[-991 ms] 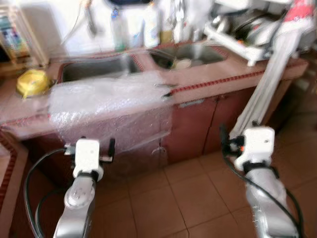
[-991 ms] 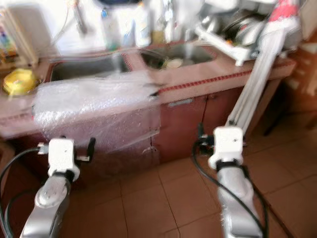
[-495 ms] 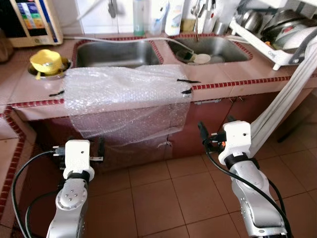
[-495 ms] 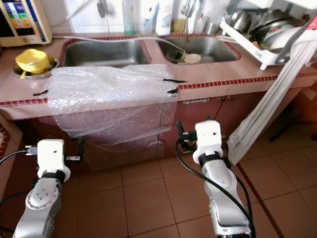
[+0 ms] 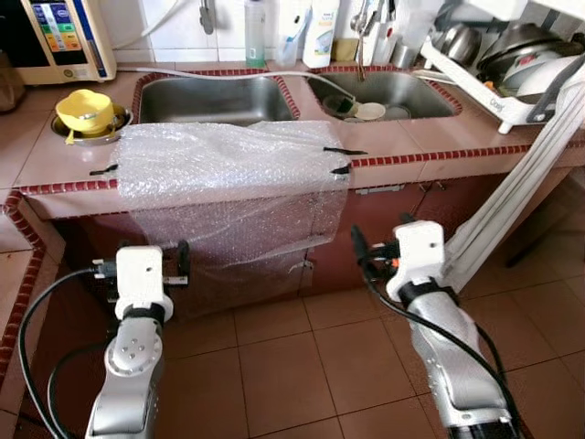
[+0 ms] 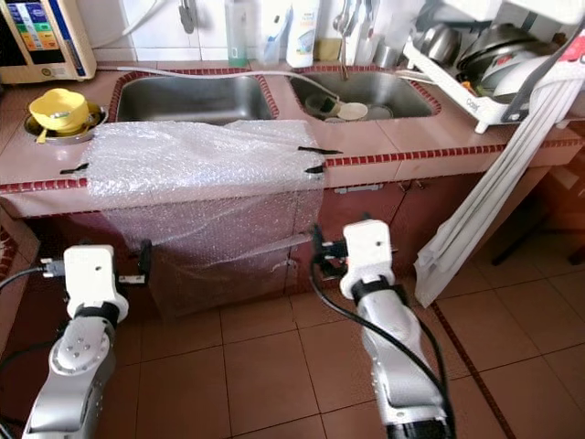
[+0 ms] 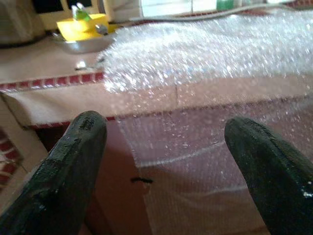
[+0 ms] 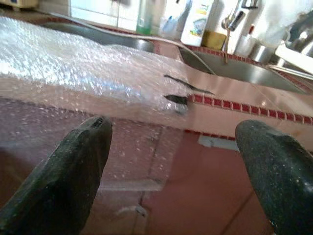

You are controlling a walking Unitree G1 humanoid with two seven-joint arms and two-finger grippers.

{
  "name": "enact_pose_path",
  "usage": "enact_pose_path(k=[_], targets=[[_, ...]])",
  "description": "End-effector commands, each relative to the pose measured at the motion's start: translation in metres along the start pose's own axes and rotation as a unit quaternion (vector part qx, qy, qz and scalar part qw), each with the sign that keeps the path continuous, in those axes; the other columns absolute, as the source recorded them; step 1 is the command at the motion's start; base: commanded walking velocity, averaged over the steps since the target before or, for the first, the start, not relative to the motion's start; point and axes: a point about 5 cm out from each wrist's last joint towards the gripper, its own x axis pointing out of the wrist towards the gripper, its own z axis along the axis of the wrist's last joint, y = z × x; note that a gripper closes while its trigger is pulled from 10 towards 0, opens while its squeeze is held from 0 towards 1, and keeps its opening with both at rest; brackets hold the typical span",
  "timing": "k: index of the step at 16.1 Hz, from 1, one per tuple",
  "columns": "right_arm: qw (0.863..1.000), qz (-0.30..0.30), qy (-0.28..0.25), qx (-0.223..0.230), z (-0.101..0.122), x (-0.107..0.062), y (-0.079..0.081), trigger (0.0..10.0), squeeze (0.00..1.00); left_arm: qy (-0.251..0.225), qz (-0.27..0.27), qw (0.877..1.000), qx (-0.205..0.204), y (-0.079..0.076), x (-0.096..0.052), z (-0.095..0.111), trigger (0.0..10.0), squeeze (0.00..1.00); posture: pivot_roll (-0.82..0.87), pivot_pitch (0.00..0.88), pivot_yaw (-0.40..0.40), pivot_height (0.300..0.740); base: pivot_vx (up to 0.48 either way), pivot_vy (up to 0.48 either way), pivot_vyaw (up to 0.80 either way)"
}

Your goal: Kitchen organization

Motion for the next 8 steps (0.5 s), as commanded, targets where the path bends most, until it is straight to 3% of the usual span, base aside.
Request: enact_pose_path(k=[1, 7, 8], targets=[[1.0, -0.006, -0.001, 0.002, 0.0, 0.004, -0.002, 10.0, 0.0, 0.002, 0.007, 1.0, 0.001, 0.001, 0.002, 0.0, 10.0, 0.0, 0.06, 0.0, -0.065, 0.74, 0.0, 0.0, 0.0], [0.999, -0.039, -0.008, -0.008, 0.0, 0.006, -0.014, 10.0, 0.0, 0.002, -0.022, 1.0, 0.004, -0.006, 0.0, 0.005, 10.0, 0.0, 0.02, 0.0, -0.024, 0.74, 0.0, 0.0, 0.76], [0.998, -0.063, -0.018, 0.0, 0.006, 0.007, -0.02, 10.0, 0.0, 0.003, -0.038, 0.999, -0.004, -0.01, 0.003, 0.005, 10.0, 0.0, -0.02, 0.0, -0.01, 0.74, 0.0, 0.0, 0.0]])
